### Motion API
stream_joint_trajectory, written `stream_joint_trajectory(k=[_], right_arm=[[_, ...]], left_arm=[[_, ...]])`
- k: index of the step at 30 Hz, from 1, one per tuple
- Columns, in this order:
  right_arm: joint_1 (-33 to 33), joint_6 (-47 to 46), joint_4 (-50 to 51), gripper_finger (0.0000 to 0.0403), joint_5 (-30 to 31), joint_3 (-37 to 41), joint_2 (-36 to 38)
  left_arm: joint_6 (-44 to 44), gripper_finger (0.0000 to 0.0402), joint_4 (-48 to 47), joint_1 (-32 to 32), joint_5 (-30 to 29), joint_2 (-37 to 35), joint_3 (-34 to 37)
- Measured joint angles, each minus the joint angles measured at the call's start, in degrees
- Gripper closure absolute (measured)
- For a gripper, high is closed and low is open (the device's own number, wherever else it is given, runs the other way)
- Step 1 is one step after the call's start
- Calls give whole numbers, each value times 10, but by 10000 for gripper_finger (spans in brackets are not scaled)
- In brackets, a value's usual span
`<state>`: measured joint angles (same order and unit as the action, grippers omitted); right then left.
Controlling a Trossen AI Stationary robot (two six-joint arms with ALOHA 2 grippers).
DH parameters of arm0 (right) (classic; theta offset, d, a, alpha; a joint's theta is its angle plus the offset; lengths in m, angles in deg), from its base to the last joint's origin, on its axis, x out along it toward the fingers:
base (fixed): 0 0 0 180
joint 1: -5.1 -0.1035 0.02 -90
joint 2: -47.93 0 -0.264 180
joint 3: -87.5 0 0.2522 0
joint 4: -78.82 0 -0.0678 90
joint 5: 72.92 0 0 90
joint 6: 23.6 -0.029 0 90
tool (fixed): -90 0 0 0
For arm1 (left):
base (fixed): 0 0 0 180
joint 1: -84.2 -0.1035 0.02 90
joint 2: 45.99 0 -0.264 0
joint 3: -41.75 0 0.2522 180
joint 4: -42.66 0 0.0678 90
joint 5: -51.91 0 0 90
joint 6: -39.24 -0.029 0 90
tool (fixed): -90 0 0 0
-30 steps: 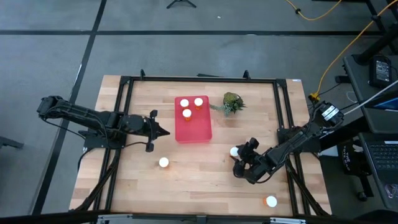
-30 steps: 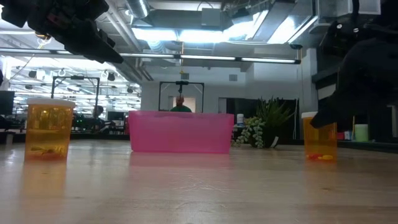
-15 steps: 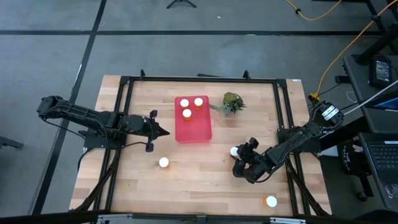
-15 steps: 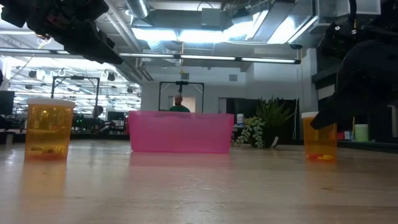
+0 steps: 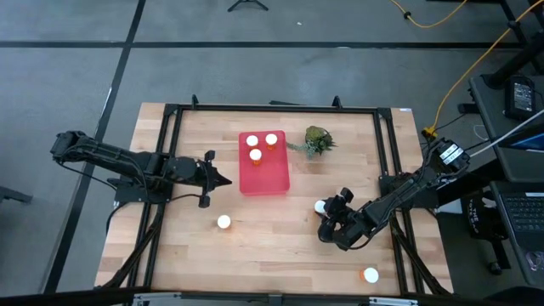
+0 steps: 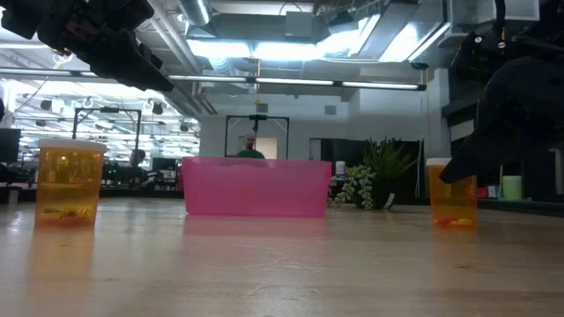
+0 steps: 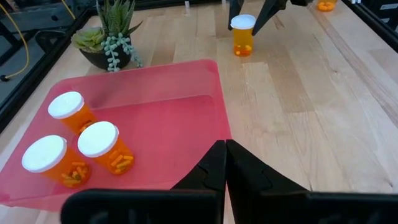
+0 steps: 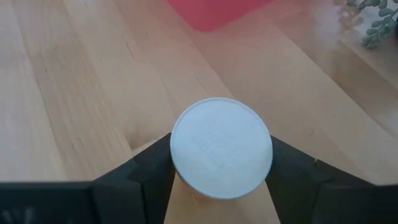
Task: Pick and place pill bottles into a basket
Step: Put the orange pill bottle into the red bin
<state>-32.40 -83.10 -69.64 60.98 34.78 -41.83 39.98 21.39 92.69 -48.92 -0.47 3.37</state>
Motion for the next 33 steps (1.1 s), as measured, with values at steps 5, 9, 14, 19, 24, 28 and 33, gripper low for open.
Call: stream_joint_trajectory(k=[5, 9, 14, 19, 24, 28, 33], right_arm=[[0, 2, 0, 185, 0, 0, 0], [0, 2, 0, 185, 0, 0, 0], [0, 2, 1, 185, 0, 0, 3], [0, 14, -1, 185, 0, 0, 26], [3, 45, -2, 185, 0, 0, 51], [9, 75, -7, 185, 1, 0, 72], [20, 133, -26, 185, 0, 0, 105]], left_arm=[[0, 393, 0, 0, 0, 0, 0], [0, 395, 0, 0, 0, 0, 0], [0, 399, 0, 0, 0, 0, 0], [0, 393, 0, 0, 0, 0, 0], [0, 393, 0, 0, 0, 0, 0], [0, 399, 0, 0, 0, 0, 0], [0, 397, -1, 0, 0, 0, 0]])
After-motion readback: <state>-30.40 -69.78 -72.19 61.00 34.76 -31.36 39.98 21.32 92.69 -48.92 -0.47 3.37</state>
